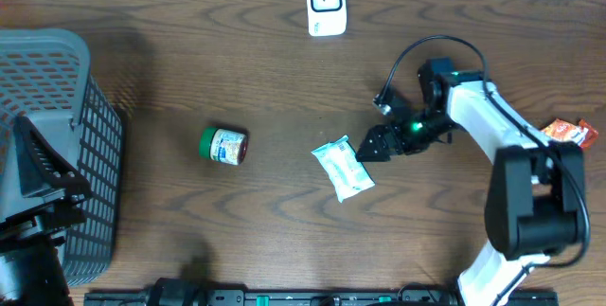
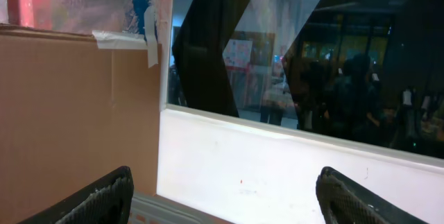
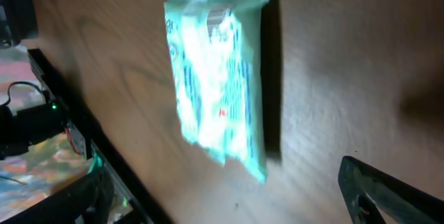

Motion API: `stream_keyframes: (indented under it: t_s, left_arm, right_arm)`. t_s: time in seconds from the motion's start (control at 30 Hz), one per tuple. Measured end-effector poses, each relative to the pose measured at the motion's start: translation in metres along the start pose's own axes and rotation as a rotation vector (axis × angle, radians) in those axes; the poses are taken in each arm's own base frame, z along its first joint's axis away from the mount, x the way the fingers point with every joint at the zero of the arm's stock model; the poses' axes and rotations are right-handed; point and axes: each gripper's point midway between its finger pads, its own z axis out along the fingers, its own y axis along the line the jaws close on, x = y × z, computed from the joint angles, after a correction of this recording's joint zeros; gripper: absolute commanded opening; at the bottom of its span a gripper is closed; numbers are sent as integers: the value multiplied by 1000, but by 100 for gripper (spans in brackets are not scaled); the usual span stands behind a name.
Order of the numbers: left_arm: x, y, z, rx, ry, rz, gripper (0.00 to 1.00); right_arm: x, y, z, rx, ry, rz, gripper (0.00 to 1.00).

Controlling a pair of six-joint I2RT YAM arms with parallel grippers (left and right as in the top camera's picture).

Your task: Scan the item barcode

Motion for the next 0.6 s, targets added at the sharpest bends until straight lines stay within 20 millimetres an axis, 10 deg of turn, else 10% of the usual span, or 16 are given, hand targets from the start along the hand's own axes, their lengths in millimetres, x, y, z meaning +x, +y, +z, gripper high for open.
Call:
stream_keyframes:
  t_s: [0.23,0.6]
  left_arm:
    - [-1,0,0,0,-4,-2,85]
    - [-2,1,-2,0,-7,-4,84]
  right_arm:
    - [36,-17,35,-13,21,116,99]
    - [26,6,52,-230,-160,249,99]
